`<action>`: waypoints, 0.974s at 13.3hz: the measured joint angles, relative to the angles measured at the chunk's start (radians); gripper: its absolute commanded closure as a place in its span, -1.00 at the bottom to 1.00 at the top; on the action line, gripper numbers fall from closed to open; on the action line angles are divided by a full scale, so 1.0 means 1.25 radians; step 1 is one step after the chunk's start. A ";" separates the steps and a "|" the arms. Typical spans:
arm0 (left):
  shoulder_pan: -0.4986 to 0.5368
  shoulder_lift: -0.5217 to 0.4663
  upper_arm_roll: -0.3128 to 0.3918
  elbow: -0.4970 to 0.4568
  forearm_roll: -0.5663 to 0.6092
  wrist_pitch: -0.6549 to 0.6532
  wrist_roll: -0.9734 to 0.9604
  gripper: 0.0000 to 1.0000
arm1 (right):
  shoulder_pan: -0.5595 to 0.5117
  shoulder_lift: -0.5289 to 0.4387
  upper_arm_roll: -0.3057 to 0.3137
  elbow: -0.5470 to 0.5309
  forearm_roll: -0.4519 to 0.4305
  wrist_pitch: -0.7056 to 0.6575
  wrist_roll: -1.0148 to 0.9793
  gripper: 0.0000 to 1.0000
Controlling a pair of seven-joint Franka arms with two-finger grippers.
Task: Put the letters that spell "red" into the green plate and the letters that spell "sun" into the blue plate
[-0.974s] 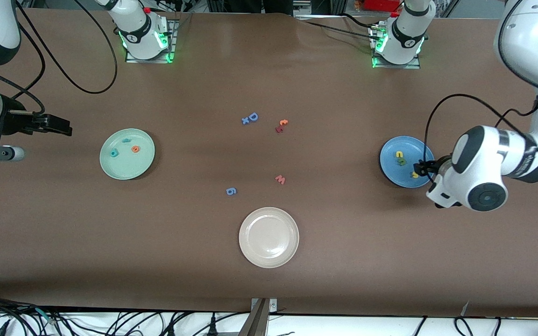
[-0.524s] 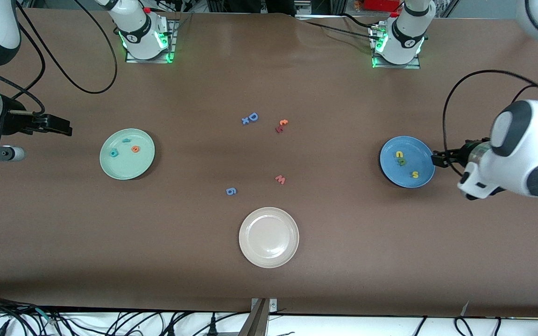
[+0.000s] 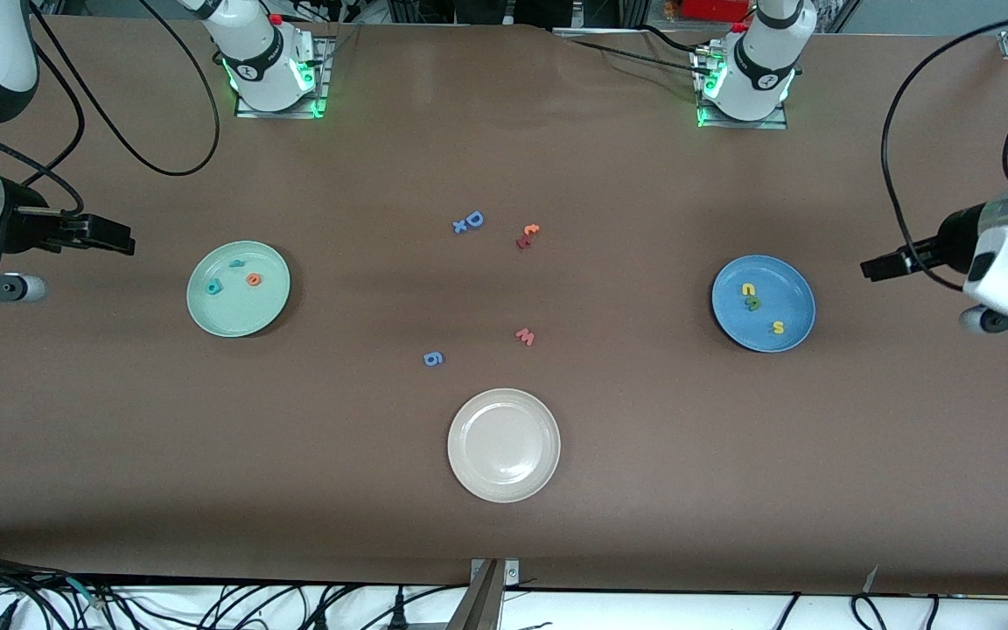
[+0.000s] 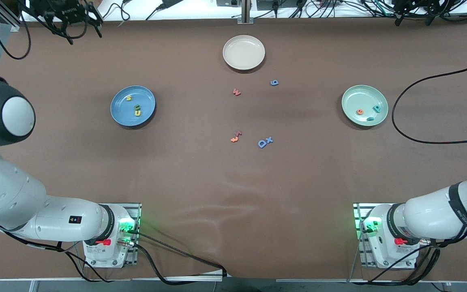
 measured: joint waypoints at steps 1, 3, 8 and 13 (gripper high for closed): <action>-0.011 -0.022 0.005 -0.002 0.000 0.009 0.000 -1.00 | -0.001 0.000 0.000 0.000 0.000 0.000 0.000 -0.99; -0.015 -0.046 0.009 -0.007 0.000 0.036 0.000 -1.00 | -0.004 0.000 0.000 0.000 0.000 0.004 0.000 -0.99; -0.012 -0.049 0.017 -0.025 0.010 0.077 0.006 -1.00 | -0.004 0.002 0.000 0.000 0.000 0.053 0.031 -1.00; -0.013 -0.082 0.014 -0.067 0.016 0.122 0.007 -1.00 | -0.004 0.002 0.000 0.000 0.000 0.055 0.037 -0.99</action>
